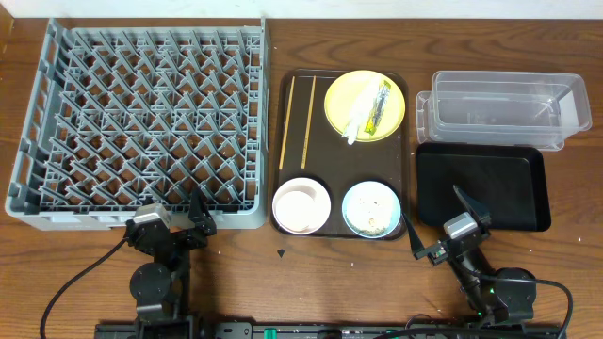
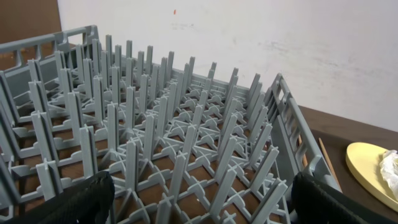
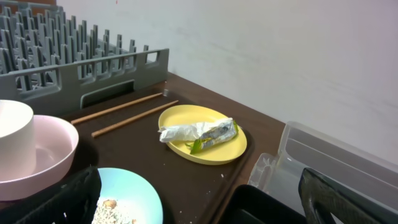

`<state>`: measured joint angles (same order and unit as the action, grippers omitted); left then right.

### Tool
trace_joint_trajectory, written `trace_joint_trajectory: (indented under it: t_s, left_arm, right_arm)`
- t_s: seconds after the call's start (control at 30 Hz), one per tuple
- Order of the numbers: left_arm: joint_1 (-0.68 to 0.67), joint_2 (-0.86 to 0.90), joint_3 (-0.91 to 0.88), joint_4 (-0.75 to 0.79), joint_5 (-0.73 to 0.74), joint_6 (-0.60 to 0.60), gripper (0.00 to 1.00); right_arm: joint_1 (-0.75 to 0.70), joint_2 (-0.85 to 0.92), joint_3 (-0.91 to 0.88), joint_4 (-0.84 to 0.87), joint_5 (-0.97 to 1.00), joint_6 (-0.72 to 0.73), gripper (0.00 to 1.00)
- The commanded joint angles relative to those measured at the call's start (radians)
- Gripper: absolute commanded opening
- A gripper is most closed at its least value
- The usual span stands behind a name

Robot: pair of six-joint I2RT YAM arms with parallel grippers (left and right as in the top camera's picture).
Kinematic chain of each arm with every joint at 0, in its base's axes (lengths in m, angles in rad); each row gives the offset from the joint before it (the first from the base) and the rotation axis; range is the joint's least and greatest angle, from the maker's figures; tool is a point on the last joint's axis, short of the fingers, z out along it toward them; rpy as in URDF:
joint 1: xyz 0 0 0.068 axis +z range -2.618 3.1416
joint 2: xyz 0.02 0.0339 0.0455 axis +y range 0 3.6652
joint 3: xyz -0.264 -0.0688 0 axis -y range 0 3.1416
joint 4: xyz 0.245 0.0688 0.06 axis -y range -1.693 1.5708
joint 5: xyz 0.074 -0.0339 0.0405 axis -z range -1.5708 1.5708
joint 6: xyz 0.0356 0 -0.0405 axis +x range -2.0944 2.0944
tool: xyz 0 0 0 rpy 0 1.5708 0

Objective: Sort waste into correct bins and load items into the dishwasher

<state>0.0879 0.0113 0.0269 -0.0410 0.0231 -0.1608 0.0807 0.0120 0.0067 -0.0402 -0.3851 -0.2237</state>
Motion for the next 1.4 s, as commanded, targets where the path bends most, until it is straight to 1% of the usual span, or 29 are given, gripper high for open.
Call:
trace_joint_trajectory:
  t_s: [0.0,0.63,0.73,0.83,1.03,1.2,1.27,1.37]
  left_arm:
    - [-0.006,-0.006,-0.023,-0.029,-0.016,-0.006,0.91]
    - [-0.006,-0.006,-0.023,-0.028,-0.016,-0.006,0.91]
    - [-0.006,-0.006,-0.023,-0.02,-0.016,-0.006,0.91]
    - [-0.006,-0.006,-0.023,-0.012,-0.014,-0.006,0.91]
    - [-0.006,-0.006,-0.023,0.021,0.004,-0.01,0.91]
    - [-0.006,-0.006,-0.023,0.072,0.057,-0.01,0.92]
    - [-0.006,-0.006,-0.023,0.123,0.113,-0.01,0.92]
    - [-0.006,-0.006,0.002,0.183,0.199,-0.01,0.92]
  right_arm:
    - [-0.012,-0.005,-0.001,-0.004,0.0,-0.009,0.99]
    - [-0.012,-0.005,-0.001,-0.004,0.0,-0.009,0.99]
    - [-0.012,-0.005,-0.001,-0.003,0.0,-0.011,0.99]
    - [-0.012,-0.005,-0.001,0.006,0.018,-0.051,0.99]
    - [-0.012,-0.004,-0.001,-0.005,0.018,-0.05,0.99]
    - [-0.012,-0.004,-0.001,0.015,-0.08,-0.037,0.99]
    - [-0.012,-0.004,-0.001,0.035,-0.118,0.003,0.99]
    - [-0.012,-0.003,0.013,0.055,-0.111,0.136,0.99]
